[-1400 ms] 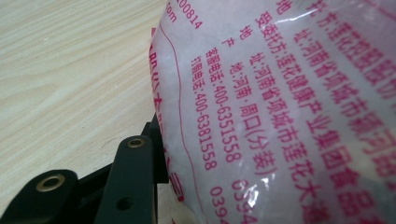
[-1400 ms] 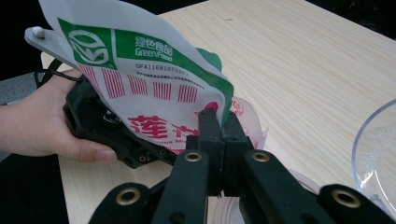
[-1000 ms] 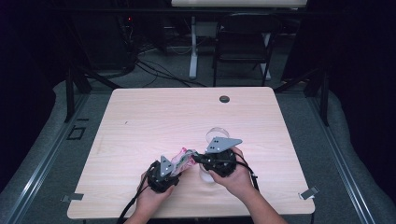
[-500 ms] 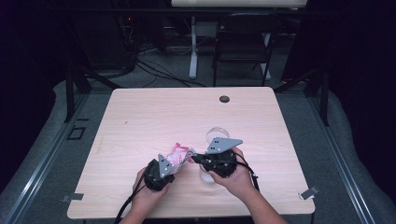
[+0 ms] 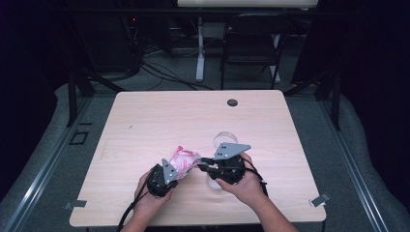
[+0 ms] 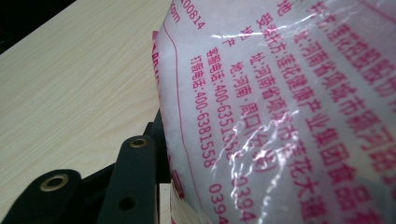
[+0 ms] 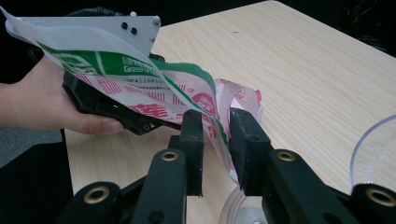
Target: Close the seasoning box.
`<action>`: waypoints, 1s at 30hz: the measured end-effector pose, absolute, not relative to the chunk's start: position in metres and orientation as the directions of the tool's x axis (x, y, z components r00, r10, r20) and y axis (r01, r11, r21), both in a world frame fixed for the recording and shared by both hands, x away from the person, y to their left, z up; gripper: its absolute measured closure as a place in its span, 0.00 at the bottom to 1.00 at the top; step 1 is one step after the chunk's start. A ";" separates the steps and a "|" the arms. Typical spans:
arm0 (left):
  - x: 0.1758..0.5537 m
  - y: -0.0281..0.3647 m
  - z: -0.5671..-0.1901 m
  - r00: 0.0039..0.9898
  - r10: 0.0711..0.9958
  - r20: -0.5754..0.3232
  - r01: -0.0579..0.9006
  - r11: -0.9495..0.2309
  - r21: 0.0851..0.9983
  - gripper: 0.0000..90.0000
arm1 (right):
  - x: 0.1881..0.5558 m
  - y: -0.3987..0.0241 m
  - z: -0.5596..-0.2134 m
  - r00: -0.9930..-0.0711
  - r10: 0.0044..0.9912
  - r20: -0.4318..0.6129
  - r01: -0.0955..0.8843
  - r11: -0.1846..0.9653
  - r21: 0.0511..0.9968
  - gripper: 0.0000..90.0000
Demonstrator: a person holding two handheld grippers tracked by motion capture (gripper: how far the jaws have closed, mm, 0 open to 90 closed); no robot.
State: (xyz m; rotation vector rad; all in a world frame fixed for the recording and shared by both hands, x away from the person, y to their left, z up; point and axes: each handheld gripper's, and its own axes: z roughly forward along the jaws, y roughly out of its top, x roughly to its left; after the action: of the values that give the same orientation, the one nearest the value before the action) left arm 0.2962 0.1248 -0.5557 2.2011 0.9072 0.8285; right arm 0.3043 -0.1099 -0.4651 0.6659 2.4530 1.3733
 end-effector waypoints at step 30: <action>0.296 0.126 -0.552 0.553 0.742 0.380 0.351 -0.620 0.702 0.68 | 0.299 -0.118 -0.452 -0.878 0.474 -0.067 0.204 0.496 0.844 0.76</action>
State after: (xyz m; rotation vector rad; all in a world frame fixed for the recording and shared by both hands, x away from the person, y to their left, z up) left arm 0.2956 0.1260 -0.5517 2.2257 0.8763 0.9105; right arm 0.2989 -0.1180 -0.4516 0.5721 2.4538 1.3267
